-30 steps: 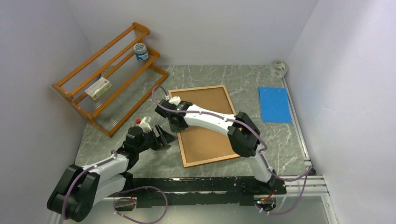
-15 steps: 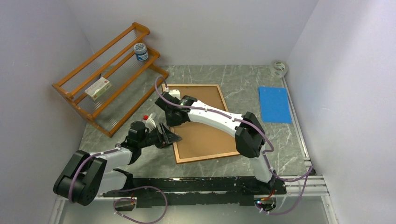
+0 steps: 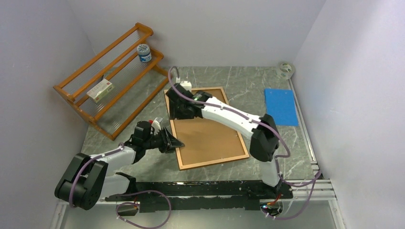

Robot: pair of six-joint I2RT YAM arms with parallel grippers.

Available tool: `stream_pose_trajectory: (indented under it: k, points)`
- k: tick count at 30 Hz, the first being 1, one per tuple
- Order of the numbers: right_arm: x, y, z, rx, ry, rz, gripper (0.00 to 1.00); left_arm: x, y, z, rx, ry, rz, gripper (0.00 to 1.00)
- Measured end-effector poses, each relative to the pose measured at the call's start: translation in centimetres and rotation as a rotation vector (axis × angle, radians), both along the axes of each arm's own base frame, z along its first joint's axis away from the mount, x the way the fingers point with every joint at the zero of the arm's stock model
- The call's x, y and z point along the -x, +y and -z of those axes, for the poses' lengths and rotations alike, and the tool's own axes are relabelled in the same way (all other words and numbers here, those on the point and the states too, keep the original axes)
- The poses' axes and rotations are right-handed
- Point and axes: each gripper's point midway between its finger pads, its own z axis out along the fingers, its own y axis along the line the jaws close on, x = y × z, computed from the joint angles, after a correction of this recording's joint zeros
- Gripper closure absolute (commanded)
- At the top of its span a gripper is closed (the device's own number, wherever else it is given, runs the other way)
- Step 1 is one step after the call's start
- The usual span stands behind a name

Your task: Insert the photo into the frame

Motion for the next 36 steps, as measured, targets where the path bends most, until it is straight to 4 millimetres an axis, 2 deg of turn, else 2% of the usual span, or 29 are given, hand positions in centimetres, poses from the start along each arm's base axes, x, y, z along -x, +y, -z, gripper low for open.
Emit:
stream_pose_trajectory:
  k: [3,6,8,12,16,18,22,25,28,31,36]
  points:
    - [-1.4,-1.9,-3.4,-0.045,-0.064,0.048,0.24,-0.5,0.0,-0.9,-0.047,0.024,0.010,0.97]
    - [-2.5,-4.7,-7.3,-0.097,-0.145,0.097,0.02,-1.7,0.1,-2.9,-0.112,0.020,0.024,0.98]
    - [-2.8,-7.1,-9.6,-0.127,-0.205,0.133,0.01,-2.8,0.3,-5.1,-0.172,0.002,0.034,0.97]
    - [-2.7,-11.7,-12.1,-0.190,-0.283,0.198,0.01,-4.0,1.2,-9.5,-0.287,-0.054,0.055,0.97]
    - [-2.3,-14.6,-12.5,-0.265,-0.284,0.225,0.01,-4.9,2.5,-13.9,-0.418,-0.103,0.094,0.97]
    - [-2.7,-16.0,-12.2,-0.278,-0.285,0.250,0.01,-5.6,3.1,-16.0,-0.479,-0.148,0.107,0.97]
    - [-1.9,-16.4,-11.1,-0.312,-0.283,0.227,0.01,-7.4,4.5,-20.2,-0.599,-0.276,0.120,0.98]
    - [-0.6,-16.5,-10.4,-0.345,-0.282,0.196,0.01,-8.4,5.2,-22.5,-0.671,-0.355,0.154,0.98]
    - [0.3,-17.1,-10.6,-0.377,-0.291,0.201,0.01,-9.1,5.6,-23.3,-0.720,-0.394,0.181,0.97]
    - [0.6,-17.4,-11.2,-0.431,-0.296,0.227,0.03,-9.4,5.5,-23.3,-0.754,-0.423,0.211,0.98]
    - [0.6,-17.7,-11.0,-0.504,-0.260,0.293,0.08,-9.1,4.0,-23.2,-0.855,-0.488,0.250,0.97]
